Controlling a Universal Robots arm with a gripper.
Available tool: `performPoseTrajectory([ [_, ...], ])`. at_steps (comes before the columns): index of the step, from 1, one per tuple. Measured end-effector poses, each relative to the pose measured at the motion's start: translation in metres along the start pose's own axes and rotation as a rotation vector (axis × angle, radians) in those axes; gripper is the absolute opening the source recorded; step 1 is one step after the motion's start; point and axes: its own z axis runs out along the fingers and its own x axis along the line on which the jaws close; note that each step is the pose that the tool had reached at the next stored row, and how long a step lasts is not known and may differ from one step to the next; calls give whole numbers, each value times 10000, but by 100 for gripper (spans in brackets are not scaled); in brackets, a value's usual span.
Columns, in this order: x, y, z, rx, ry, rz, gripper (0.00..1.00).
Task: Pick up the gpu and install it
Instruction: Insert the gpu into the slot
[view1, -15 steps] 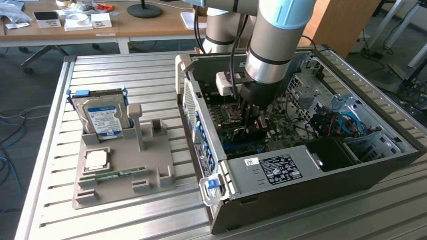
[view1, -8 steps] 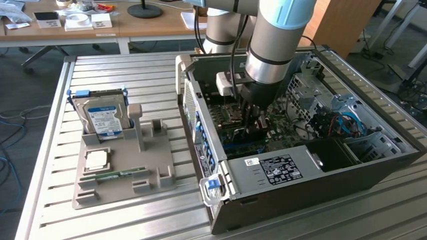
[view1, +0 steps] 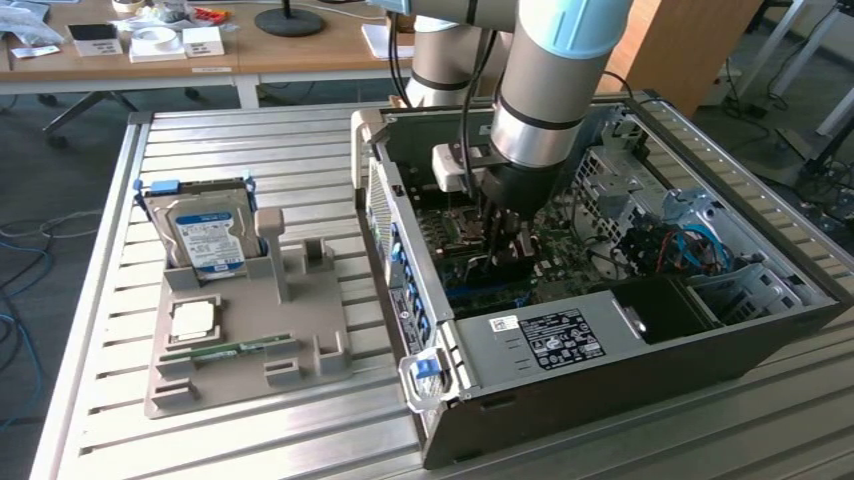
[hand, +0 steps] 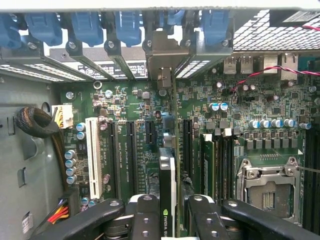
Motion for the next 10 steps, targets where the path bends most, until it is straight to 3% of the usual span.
performPoseTrajectory([
  [10, 1, 5, 10, -1, 4, -1, 27],
])
